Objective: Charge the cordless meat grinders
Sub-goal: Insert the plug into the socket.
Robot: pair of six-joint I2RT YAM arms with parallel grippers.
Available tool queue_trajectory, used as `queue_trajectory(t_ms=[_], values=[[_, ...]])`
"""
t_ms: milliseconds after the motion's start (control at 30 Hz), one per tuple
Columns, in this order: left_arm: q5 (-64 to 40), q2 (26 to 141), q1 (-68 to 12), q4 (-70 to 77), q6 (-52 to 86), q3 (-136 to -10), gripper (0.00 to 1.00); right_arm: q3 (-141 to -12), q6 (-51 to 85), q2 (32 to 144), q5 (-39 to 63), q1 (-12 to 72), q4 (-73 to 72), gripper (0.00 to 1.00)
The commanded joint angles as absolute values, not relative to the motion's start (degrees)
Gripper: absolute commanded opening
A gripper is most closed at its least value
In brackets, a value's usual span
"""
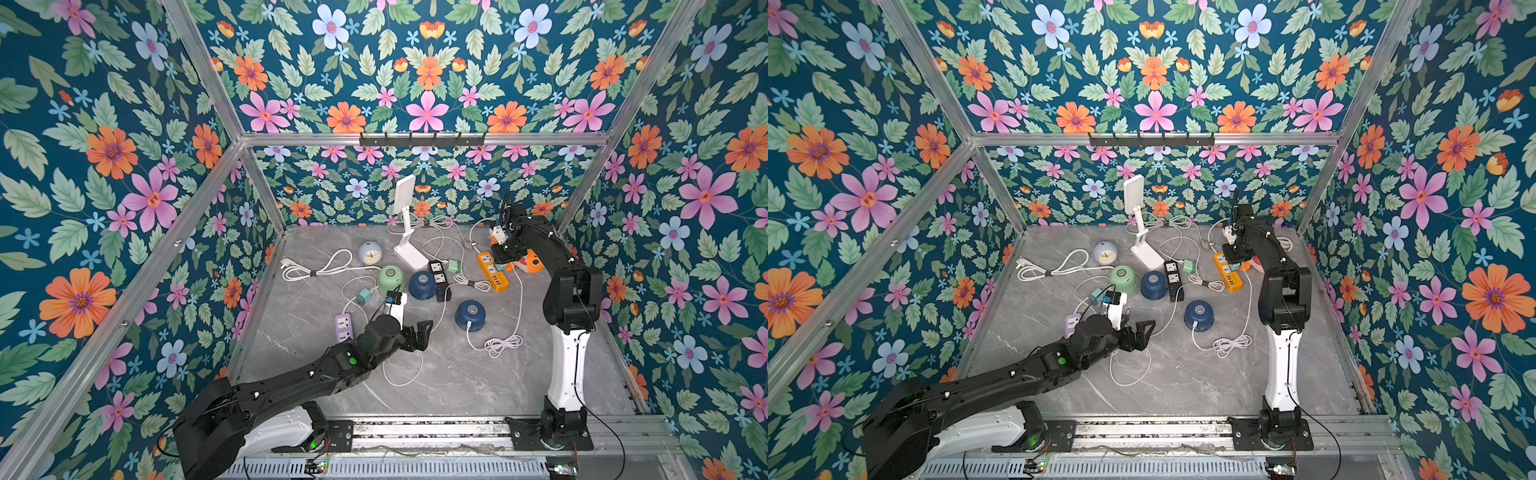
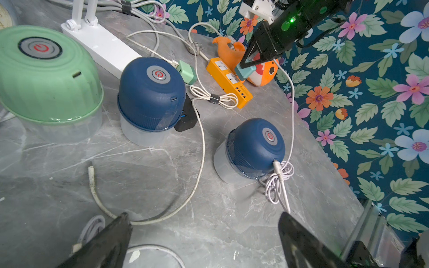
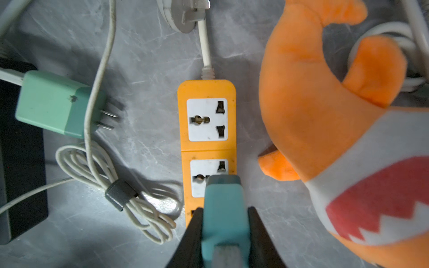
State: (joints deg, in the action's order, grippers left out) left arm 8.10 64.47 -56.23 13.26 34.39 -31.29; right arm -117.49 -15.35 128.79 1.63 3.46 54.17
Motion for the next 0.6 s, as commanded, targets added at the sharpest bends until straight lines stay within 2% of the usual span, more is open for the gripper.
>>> queue_trajectory(t_ms=[0,567], values=[[7.9,64.6,-56.1,14.6,34.3,-31.1,0.99,-117.8,-17.2,129.6,1.8,3.3,56.0,0.0],[6.7,65.1,-54.6,15.8,35.6,-29.8,1.0,-121.3,-17.3,135.5,1.6,5.6,56.5,0.0]])
